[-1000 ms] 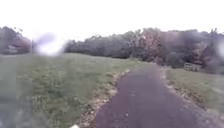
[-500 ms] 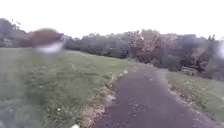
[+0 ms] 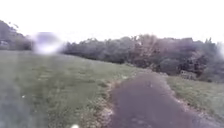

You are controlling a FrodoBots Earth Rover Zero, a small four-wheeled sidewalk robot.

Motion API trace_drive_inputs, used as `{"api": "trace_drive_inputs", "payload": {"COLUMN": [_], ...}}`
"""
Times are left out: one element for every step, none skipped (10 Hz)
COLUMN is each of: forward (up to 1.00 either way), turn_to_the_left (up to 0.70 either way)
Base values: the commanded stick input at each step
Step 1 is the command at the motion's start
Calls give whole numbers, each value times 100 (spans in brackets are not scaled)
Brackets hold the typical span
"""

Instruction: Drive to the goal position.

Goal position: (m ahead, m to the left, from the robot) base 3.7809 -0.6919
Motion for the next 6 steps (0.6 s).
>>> {"api": "trace_drive_inputs", "payload": {"forward": [70,70,70,70,70,70], "turn_to_the_left": [-14,-14,-14,-14,-14,-14]}}
